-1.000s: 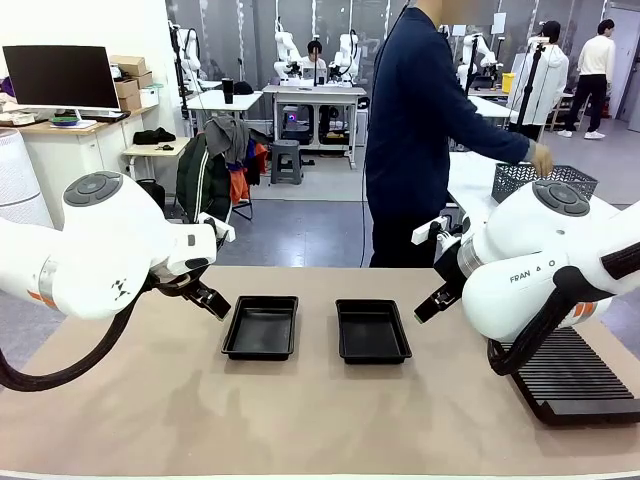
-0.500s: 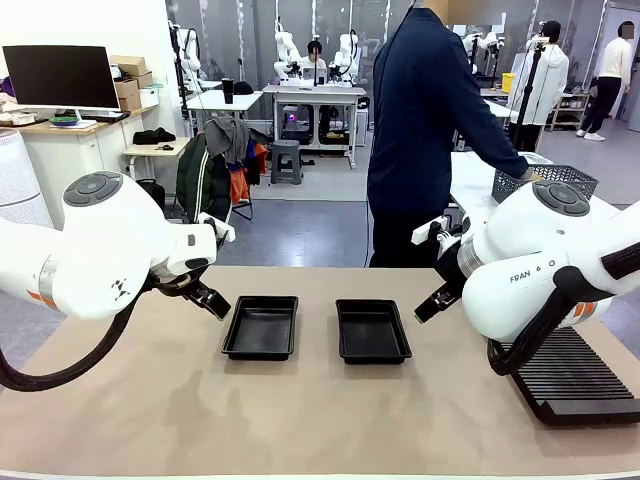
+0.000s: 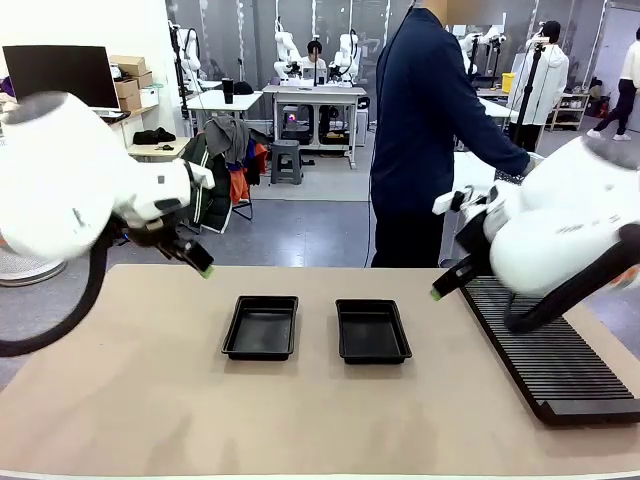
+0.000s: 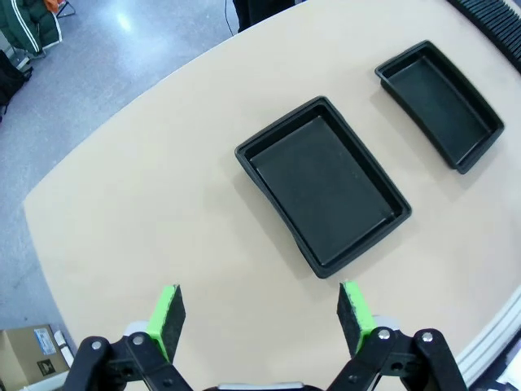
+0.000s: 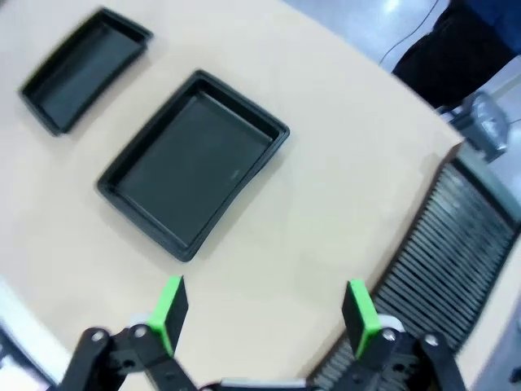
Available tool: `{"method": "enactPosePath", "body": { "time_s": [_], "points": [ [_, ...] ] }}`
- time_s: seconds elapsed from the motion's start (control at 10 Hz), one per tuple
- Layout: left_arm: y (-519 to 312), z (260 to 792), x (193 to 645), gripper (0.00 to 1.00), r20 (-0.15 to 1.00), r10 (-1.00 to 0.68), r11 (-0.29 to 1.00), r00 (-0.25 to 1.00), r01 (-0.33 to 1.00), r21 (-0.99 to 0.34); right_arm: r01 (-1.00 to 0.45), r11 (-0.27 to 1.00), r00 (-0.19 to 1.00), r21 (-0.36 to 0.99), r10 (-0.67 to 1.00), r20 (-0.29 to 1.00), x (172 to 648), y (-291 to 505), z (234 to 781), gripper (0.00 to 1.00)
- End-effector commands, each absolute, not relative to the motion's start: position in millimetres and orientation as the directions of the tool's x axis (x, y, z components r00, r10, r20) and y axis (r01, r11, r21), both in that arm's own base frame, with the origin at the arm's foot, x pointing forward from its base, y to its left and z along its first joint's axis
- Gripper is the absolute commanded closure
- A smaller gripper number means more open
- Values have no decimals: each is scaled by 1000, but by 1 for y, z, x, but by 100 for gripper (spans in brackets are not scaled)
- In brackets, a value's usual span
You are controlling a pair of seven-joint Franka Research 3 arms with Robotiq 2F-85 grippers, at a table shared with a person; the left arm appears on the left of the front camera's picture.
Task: Inspect and transfer BCBs to ESD trays.
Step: Pick up the Blank PCB from the PCB Rack and place it in the left ESD tray.
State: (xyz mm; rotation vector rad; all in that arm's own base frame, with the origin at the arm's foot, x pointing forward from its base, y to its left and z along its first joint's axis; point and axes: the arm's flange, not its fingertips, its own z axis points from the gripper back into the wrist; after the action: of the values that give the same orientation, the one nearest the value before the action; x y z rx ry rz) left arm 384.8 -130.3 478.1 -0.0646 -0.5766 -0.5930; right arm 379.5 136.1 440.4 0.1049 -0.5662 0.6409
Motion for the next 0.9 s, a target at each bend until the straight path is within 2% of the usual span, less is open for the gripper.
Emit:
{"method": "enactPosePath", "body": {
  "time_s": [0.0, 0.4, 0.5, 0.8],
  "points": [
    [-114, 512, 389, 0, 504, -431, 872, 748, 490, 18, -574, 818, 714, 33, 480, 510, 349, 95, 485, 0],
    [-73, 607, 386, 0, 510, -231, 930, 829, 342, -135, -465, 854, 838, 234, 338, 429, 328, 12, 588, 0],
    [-63, 624, 387, 0, 489, -167, 952, 856, 270, -147, -367, 902, 880, 227, 258, 399, 329, -12, 608, 0],
    [-33, 655, 380, 0, 457, 12, 958, 889, 120, -259, -340, 868, 919, 362, 226, 322, 327, -68, 646, 0]
  ]
}}
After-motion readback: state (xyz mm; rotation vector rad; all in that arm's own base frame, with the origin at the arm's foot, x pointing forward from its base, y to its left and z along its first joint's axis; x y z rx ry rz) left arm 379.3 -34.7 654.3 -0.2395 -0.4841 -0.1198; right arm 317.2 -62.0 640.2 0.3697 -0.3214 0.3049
